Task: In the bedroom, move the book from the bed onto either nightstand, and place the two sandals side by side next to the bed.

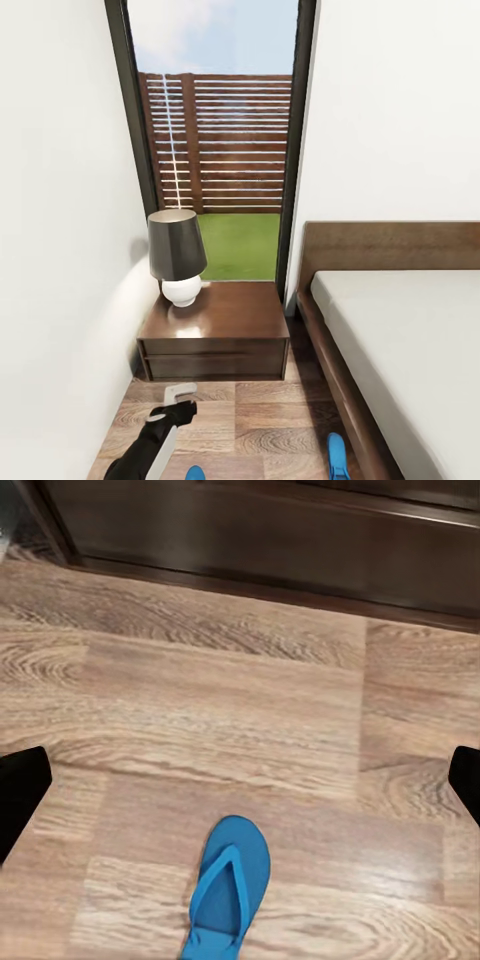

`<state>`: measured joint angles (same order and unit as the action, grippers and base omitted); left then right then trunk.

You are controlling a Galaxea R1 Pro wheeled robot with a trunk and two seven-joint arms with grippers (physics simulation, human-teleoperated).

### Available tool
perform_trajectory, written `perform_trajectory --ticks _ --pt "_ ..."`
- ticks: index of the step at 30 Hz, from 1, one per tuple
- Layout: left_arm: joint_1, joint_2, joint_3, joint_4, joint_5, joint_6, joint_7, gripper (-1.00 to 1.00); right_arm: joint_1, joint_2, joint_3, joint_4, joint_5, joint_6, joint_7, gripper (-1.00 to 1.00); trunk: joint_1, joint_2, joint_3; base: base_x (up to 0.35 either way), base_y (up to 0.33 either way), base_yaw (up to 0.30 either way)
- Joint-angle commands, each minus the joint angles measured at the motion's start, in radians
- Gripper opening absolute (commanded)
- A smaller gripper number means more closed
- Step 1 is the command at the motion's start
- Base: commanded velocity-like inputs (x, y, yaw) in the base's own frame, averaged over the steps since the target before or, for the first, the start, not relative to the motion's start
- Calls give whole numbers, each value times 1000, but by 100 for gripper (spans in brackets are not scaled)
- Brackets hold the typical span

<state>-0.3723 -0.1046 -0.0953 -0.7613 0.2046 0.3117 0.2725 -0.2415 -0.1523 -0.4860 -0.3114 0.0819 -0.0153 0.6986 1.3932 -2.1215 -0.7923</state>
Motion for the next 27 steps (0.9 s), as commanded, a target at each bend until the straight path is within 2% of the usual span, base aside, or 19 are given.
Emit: perform_trajectory --ticks 1,9,19,21,22,23,24,27 --pt "0 0 -6 -1 8 -4 9 100 -1 0 -8 0 9 -2 6 -100 0 0 -1 0 0 0" --pt "0 -1 -12 -23 4 -11 12 100 -1 0 -8 0 7 -1 7 -100 0 0 -1 0 0 0" --pt "0 -3 -22 -43 4 -8 14 100 -1 -1 -10 -12 4 26 7 -100 38 -70 -32 0 0 0" --pt "0 -3 -31 -43 4 -7 14 100 -4 1 -10 -29 3 105 5 -100 46 -84 -39 0 0 0" --pt "0 -3 -41 -44 4 -7 15 100 -7 3 -10 -52 3 172 4 -100 50 -91 -42 0 0 0" --pt "0 -3 -55 -44 4 -6 15 100 -10 15 -10 -102 3 289 3 -100 54 -98 -45 0 0 0" --pt "0 -3 -67 -44 5 -6 15 100 -11 22 -10 -121 2 329 3 -100 57 -105 -48 0 0 0" --pt "0 -3 -86 -44 6 -5 16 100 -14 87 -8 -286 1 509 2 -100 69 -126 -57 0 0 0"
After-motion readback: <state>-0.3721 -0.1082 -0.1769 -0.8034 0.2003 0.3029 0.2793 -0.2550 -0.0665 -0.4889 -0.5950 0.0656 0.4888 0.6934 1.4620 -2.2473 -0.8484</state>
